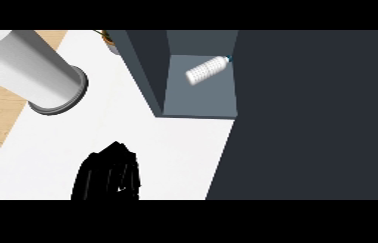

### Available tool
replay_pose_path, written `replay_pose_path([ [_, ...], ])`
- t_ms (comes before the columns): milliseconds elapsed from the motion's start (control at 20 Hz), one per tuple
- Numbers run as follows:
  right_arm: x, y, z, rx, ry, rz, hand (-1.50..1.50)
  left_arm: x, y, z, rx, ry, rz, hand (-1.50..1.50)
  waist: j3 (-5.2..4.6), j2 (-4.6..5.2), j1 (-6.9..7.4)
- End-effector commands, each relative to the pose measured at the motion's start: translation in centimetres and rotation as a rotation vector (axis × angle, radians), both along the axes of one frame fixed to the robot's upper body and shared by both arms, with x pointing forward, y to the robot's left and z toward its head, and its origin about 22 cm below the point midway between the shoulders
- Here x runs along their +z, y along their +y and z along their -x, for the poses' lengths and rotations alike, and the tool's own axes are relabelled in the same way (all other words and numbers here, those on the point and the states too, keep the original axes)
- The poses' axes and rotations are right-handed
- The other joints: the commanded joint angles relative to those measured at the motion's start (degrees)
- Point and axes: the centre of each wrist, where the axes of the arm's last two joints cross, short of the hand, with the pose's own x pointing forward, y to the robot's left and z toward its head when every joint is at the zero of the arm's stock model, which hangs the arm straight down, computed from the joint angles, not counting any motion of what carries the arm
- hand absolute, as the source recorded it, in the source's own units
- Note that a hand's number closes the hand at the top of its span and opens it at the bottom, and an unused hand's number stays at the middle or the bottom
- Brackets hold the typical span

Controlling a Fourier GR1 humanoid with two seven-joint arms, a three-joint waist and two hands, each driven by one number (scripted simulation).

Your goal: Pick up the bottled water, place it into the cabinet and close the cabinet

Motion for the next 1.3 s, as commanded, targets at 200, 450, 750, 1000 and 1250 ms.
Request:
replay_pose_path([
  [200,2.5,2.4,1.9,0.135,0.012,-0.087,1.5,1.7,4.1,5.8,0.042,-0.019,-0.024,1.5,-0.19,-0.11,0.16],
  [450,3.1,3.9,0.9,0.128,-0.015,-0.099,1.5,3.0,6.3,7.2,0.077,-0.033,-0.011,1.5,-0.12,0.01,-0.34],
  [750,5.2,8.6,-3.3,0.069,-0.017,-0.113,1.5,3.0,9.0,10.0,0.068,-0.013,0.005,1.5,-0.15,0.23,0.18],
  [1000,6.9,9.9,-7.4,0.01,0.017,-0.135,1.5,3.3,11.2,11.4,0.097,-0.031,-0.013,1.5,-0.01,0.48,-0.08],
  [1250,6.7,11.2,-12.1,-0.022,0.022,-0.126,1.5,2.4,12.5,13.0,0.113,-0.024,-0.009,1.5,0.03,0.56,0.07],
])
